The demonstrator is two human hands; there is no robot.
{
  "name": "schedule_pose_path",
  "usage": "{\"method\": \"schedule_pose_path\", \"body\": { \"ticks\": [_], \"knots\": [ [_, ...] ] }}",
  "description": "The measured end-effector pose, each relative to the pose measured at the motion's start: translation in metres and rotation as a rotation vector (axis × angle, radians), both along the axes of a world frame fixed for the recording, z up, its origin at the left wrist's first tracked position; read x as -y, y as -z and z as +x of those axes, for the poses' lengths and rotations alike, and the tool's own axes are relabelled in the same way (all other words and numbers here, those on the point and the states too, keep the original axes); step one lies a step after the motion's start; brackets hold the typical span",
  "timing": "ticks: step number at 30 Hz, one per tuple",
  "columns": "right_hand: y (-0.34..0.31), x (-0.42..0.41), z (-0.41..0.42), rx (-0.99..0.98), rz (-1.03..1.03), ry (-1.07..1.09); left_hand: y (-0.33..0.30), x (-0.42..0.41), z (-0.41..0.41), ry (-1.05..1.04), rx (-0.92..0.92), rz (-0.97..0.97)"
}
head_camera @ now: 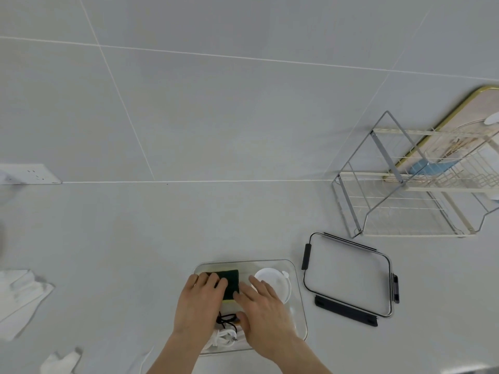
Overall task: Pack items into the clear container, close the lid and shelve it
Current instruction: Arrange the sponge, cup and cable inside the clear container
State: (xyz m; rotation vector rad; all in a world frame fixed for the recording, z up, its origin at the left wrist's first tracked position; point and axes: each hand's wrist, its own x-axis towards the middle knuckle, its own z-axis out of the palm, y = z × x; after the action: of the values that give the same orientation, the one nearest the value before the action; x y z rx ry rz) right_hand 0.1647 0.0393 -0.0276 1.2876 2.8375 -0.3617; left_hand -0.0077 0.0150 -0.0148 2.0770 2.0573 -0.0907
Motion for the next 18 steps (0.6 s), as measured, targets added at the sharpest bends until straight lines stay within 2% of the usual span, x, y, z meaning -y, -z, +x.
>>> {"method": "schedule_pose_path", "body": {
  "ticks": [5,8,11,13,16,18],
  "knots": [
    [0.006,0.001,-0.003,0.045,0.0,0.003,0.002,-0.003,0.0,-0.014,-0.015,-0.03],
    [-0.004,0.0,-0.002,-0.065,-0.027,0.033,-0.002,-0.001,-0.001,-0.018,0.024,-0.011],
    [-0.016,0.003,0.011,-0.239,-0.024,0.214,-0.005,0.008,-0.001,0.001,0.108,0.051],
    [-0.021,0.008,0.025,-0.232,-0.04,0.298,-0.009,0.015,0.003,0.051,0.178,-0.005],
    [-0.023,0.016,0.042,-0.145,-0.2,0.265,-0.009,0.024,0.016,0.153,0.296,-0.083],
    [-0.021,0.019,0.044,-0.118,-0.37,0.211,-0.003,0.028,0.02,0.122,0.382,-0.098]
  ]
}}
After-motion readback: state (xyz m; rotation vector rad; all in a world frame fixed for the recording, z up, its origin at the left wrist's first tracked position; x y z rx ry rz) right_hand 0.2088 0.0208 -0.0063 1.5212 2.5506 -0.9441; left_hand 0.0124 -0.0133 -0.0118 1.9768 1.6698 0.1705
